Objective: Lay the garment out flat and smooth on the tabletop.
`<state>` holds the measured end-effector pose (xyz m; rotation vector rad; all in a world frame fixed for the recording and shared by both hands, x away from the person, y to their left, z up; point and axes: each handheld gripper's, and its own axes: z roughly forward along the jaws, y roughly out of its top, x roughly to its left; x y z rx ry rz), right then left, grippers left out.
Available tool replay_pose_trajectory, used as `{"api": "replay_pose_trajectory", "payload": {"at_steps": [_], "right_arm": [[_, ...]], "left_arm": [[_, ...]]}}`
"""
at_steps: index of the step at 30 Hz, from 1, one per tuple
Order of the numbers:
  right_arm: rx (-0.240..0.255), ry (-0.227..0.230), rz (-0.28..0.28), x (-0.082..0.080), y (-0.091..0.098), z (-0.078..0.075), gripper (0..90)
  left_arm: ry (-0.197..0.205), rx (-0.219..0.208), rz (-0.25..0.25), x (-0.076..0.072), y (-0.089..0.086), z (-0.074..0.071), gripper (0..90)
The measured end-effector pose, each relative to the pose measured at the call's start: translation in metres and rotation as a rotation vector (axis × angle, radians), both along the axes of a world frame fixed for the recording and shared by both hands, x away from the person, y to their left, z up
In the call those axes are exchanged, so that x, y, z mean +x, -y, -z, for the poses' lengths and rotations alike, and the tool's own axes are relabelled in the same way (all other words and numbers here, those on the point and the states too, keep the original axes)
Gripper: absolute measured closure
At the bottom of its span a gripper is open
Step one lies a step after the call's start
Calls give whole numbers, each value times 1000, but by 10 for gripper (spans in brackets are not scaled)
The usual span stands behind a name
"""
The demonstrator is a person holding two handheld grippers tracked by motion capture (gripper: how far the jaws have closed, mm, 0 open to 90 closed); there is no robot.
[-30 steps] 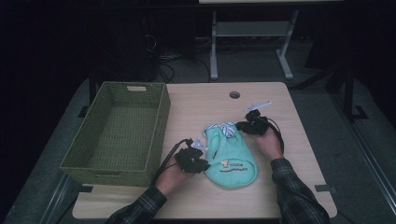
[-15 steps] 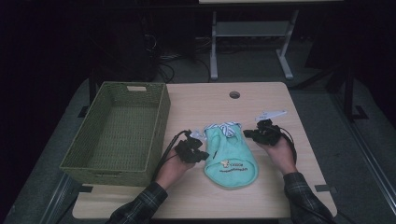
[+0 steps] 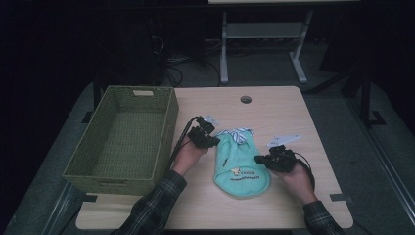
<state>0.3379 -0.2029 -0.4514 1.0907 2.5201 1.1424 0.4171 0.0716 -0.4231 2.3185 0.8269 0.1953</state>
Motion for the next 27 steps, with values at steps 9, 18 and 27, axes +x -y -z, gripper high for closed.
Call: {"api": "replay_pose_trajectory", "payload": {"at_steps": [9,18,27], "right_arm": [[-42,-20,12,-6,5,8,899],[-80,-32,10,-4,8,12,898],[-96,-27,31,0,17,12,898]], "left_arm": [[15,71,-28,36,19,10,896],[-26,124,-30,40,20,30,897],[-44,107,-29,16,3,29,897]]}}
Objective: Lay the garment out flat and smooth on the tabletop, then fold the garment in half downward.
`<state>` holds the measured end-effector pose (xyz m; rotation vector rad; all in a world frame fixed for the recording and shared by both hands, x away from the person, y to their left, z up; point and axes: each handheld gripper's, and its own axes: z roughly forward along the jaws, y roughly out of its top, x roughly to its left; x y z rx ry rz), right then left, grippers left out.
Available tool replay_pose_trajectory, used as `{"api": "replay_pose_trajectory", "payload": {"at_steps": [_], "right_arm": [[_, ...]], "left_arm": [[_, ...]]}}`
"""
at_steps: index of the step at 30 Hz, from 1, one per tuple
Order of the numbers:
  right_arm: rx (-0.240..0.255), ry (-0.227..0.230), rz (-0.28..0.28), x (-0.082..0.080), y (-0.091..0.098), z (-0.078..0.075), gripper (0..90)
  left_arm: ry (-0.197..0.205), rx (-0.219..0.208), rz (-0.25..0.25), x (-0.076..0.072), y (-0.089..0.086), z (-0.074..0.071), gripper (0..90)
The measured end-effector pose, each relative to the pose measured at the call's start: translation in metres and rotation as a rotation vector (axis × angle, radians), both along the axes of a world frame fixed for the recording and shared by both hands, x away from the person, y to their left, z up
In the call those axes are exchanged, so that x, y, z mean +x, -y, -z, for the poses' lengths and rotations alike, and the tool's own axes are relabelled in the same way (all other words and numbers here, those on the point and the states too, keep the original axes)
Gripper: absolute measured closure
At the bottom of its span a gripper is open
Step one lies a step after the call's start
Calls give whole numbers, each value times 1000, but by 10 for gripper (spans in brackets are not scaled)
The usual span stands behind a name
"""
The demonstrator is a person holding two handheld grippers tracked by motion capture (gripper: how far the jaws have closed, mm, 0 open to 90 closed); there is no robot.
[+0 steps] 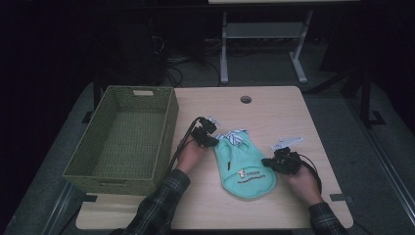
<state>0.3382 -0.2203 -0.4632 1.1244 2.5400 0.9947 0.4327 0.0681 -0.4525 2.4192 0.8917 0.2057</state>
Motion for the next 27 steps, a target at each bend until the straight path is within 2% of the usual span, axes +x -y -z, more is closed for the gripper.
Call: {"api": "replay_pose_trajectory", "payload": {"at_steps": [7,14,17,22,25,27], "right_arm": [[1,3,9,5,7,0,898],[6,2,16,9,14,1,898],[8,2,14,10,14,1,898],[14,4,13,9,15,0,898],[29,16,12,7,15,-3,898],[49,28,4,5,14,-6,898]], "left_arm": [[-24,8,29,-25,-5,-2,898],[-45,-12,61,-54,-8,-1,897],[-68,-29,80,-67,-10,-1,897],[-74,-59,76,-70,-13,-3,895],[-48,-102,55,-68,-18,-11,847],[-30,-119,41,-66,-20,-15,784]]}}
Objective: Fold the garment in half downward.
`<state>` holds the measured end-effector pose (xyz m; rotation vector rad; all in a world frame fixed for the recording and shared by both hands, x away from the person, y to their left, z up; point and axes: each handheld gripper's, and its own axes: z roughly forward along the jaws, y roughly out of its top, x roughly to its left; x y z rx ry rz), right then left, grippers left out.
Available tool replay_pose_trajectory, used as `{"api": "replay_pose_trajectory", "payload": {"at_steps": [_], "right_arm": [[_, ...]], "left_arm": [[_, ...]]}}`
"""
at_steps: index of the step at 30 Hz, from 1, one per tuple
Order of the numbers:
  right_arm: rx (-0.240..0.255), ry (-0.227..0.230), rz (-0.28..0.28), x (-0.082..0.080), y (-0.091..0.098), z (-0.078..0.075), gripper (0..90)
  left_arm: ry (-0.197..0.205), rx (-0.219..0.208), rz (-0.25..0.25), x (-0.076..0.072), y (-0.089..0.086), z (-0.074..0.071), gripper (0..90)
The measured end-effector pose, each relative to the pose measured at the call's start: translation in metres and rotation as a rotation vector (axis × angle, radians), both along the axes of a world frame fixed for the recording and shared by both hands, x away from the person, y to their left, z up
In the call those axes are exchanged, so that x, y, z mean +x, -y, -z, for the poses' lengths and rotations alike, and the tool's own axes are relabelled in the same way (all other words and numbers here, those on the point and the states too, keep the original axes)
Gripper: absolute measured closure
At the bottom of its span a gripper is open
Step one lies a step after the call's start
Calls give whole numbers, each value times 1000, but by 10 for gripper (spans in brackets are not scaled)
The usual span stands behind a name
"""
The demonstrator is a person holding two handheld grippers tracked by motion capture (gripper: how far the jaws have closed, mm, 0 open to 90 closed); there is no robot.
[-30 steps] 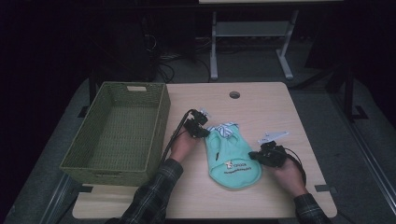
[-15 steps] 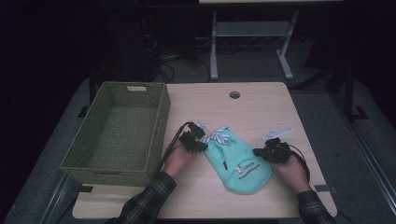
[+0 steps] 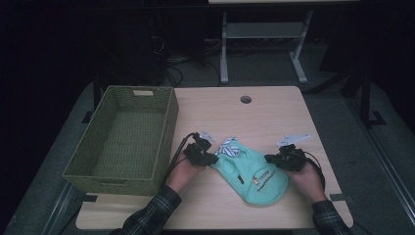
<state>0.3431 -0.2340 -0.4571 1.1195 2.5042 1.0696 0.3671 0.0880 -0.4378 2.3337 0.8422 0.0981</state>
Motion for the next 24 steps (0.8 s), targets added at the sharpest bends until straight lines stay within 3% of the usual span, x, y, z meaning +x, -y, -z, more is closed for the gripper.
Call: {"api": "replay_pose_trajectory", "payload": {"at_steps": [7,17,24], "right_arm": [[27,5,-54,-6,-18,-4,898],[35,30,-107,-9,-44,-9,898],[14,21,-148,-5,-61,-2,898]], "left_arm": [[28,-19,-40,14,-2,-1,583],[78,-44,-76,30,-3,-8,471],[48,-25,-86,43,-3,5,432]]}}
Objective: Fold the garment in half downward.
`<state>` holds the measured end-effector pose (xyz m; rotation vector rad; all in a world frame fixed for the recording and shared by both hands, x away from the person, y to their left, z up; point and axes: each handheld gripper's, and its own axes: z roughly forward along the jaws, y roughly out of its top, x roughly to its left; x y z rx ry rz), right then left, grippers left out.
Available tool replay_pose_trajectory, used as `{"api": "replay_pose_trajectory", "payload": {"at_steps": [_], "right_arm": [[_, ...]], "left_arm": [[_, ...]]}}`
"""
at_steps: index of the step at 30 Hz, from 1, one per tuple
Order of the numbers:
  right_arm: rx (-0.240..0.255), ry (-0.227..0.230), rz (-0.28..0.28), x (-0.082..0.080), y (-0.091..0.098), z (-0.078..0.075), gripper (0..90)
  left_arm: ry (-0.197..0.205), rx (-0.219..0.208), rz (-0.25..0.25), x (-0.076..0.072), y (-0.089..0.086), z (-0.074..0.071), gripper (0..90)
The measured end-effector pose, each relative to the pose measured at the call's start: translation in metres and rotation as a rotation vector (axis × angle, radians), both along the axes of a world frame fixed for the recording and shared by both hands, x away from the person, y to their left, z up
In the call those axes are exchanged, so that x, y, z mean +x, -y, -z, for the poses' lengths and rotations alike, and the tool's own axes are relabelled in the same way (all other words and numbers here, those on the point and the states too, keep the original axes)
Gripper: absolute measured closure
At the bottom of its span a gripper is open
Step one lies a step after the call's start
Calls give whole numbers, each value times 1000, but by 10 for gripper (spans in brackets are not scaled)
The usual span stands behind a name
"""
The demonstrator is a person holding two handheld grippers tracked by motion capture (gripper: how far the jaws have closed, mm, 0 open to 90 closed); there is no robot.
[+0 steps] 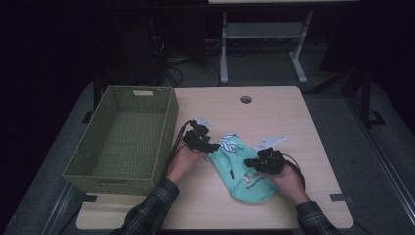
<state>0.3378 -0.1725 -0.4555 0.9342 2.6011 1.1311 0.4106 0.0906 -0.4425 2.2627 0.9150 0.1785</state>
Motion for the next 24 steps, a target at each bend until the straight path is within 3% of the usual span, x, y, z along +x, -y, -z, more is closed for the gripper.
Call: {"api": "replay_pose_trajectory", "payload": {"at_steps": [9,12,17,24], "right_arm": [[-53,-21,-10,1,-8,10,899],[-57,-22,-13,1,-9,11,898],[-52,-23,-13,1,-8,11,899],[-53,-24,-15,1,-8,11,899]], "left_arm": [[-14,53,26,1,7,15,433],[-11,53,36,-1,8,16,508],[0,64,58,-2,9,16,722],[-28,36,77,-1,7,16,837]]}}
